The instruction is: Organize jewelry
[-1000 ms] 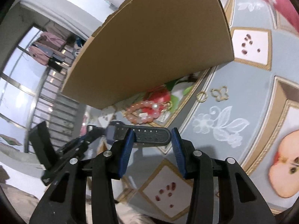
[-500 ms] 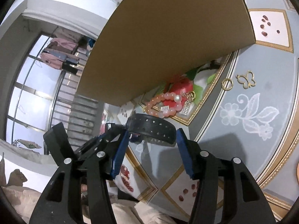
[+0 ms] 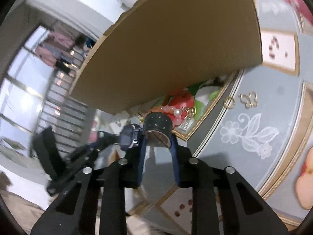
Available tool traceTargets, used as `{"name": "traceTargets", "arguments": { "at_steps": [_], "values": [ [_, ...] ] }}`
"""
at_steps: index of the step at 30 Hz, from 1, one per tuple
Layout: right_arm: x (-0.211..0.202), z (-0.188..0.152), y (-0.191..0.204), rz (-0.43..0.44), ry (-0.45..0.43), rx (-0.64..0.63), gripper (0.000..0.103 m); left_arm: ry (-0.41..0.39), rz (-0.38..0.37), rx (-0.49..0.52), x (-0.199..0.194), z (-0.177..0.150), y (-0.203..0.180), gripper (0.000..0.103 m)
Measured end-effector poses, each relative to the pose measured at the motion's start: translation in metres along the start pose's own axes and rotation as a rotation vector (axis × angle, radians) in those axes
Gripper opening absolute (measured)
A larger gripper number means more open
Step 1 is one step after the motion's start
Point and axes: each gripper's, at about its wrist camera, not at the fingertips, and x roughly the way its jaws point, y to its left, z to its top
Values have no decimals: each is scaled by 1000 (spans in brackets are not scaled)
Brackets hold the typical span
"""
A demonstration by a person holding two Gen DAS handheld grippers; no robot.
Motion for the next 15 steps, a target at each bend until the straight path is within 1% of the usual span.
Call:
{"name": "traceTargets", "arguments": {
  "at_steps": [2,3,5,11,15],
  "values": [
    [1,-2,13,-71,-19,-73,12,-2,-1,2,0,0,0,12],
    [1,-3,17,-106,-27,-103,1,-4,-1,3,-1,-1,0,12],
    [1,-4,24,-148,-46,-147,1,-7,1,7,0,0,0,12],
    [0,-6,27,-177,-83,-174,1,-27,-6,9,-2,-4,2,12],
    [-13,-8,34,-199,-129,-205,1,-49,3,13,-9,-5,1,11]
  ]
}}
